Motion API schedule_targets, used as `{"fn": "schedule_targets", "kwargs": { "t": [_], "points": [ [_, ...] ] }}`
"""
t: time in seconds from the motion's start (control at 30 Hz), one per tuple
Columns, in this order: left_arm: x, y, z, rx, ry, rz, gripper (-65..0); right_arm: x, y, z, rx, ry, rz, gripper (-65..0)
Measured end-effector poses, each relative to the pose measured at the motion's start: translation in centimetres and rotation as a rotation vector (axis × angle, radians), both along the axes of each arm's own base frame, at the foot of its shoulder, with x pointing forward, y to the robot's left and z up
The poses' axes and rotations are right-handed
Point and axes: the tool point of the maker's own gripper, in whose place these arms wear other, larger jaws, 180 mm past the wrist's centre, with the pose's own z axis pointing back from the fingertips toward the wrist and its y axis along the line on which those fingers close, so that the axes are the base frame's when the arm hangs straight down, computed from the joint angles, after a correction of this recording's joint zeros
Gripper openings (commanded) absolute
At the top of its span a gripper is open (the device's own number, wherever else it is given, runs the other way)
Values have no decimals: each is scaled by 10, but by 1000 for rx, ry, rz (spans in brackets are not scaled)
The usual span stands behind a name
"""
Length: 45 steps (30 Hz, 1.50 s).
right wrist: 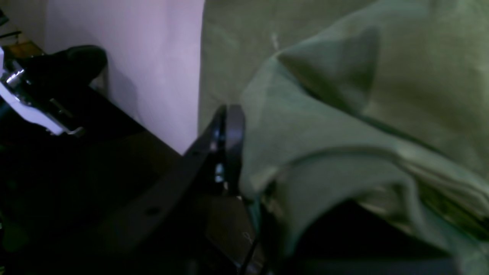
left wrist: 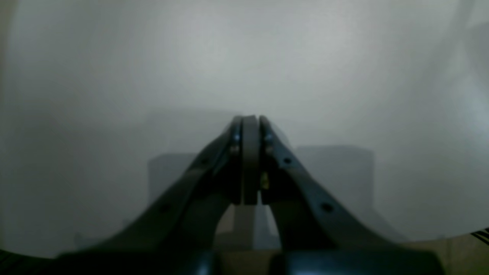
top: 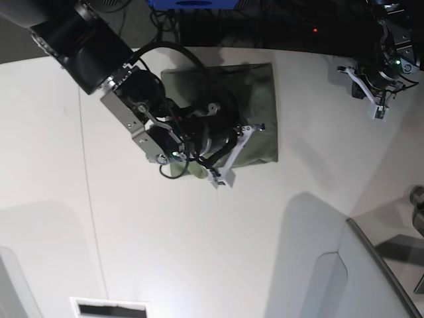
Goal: Layout the t-shirt on the table in an organized manner, then fold the t-shirt properly
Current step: 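Fold the held end over onto the shirt with the right gripper, then tuck and smooth the folded stack with the right gripper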
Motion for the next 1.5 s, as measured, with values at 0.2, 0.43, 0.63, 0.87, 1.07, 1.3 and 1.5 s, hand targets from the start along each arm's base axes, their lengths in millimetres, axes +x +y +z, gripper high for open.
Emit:
{"fn": "schedule_targets", "kwargs": {
  "t": [0.2,0.43,0.63,0.87,1.07,1.3,1.5],
  "points": [
    [1,8,4,20,3,-5,-650,-12,17,-23,-20,95,2,-450],
    [3,14,8,32,0,-10,-650,-12,29,-17,11,66,66,-447],
    [3,15,8,34,0,-8,-650,-18,44,-11,-39,-10,210,-446],
    [4,16,9,38,-1,-11,-650,-22,50,-5,-40,3,251,-447],
    [6,22,13,52,-5,-13,-650,-21,59,35,31,-90,305,-455],
    [4,52,28,83,-39,61,-650,-8,17,65,103,-157,207,-630],
    [-2,77,42,112,-68,135,-650,12,-70,26,33,-68,-75,-650]
  ]
}}
